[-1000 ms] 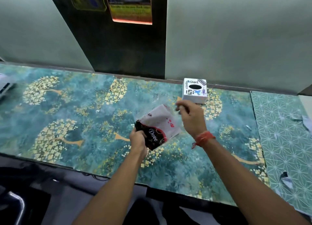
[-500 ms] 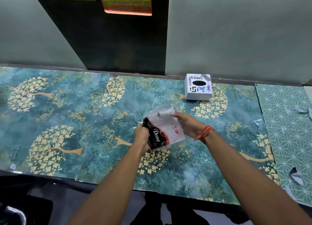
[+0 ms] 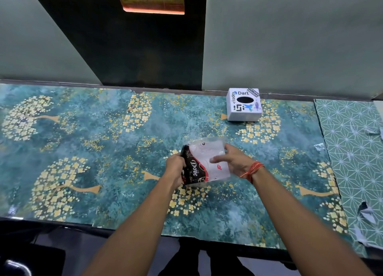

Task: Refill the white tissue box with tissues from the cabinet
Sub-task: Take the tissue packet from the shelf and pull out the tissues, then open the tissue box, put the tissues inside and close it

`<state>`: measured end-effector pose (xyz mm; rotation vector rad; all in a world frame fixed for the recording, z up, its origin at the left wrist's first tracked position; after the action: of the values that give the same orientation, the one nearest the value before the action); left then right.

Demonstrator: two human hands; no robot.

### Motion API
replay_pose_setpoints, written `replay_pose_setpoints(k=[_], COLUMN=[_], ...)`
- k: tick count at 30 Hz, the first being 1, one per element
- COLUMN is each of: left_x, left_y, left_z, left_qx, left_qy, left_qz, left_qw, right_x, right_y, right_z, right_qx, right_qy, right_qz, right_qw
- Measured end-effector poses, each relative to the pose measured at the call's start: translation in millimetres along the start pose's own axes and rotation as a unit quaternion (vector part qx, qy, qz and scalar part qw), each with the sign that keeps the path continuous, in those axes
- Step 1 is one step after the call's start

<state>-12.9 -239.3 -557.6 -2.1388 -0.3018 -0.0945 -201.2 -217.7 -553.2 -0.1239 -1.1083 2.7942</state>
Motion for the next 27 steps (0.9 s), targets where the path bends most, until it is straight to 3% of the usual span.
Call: replay_pose_setpoints(k=[5,10,13,15,18,21,25,27], left_x=[-4,6,10,7,-1,3,19,23], left_y=[6,18,21,17,9,15,32,30], left_z=[4,1,0,-2,-2,0,-6,-17], left_qx=[-0.011,-0.033,-0.085,-0.134,-0.212,-0.241,-0.226,-0.245], left_qy=[-0.015,-0.028,0.049,0.098,0.154,0.193,0.218,0.232], left_qz=[-0.004,-0.094,-0.155,-0.178,-0.159,-0.131,-0.091,-0.112], left_qw=[1.0,0.995,0.983,0.97,0.952,0.942,0.945,0.935], right_x=[9,58,79,66,23,-7,-6,-4], right_y=[-3,-28,-40,-40,-24,-3,12,13], right_z=[9,36,43,43,29,1,-17,-7], right_qx=[0.042,0.105,0.115,0.11,0.074,0.045,0.056,0.106], right_qy=[-0.093,0.097,0.224,0.219,0.089,-0.049,-0.216,-0.329], right_qz=[-0.152,-0.288,-0.263,-0.204,-0.166,-0.177,-0.209,-0.22], right_qw=[0.983,0.947,0.931,0.948,0.979,0.982,0.952,0.912])
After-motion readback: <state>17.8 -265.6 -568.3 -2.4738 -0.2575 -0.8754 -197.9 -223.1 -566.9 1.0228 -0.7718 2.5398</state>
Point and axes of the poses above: each hand's wrist, its own y-axis towards the middle knuckle, its own x-axis out of the back of the hand, z = x × y, the point moved 3 cm from there along y, towards the middle knuckle, and after that the axes turned 13 degrees about -z, right-handed, at the moved point
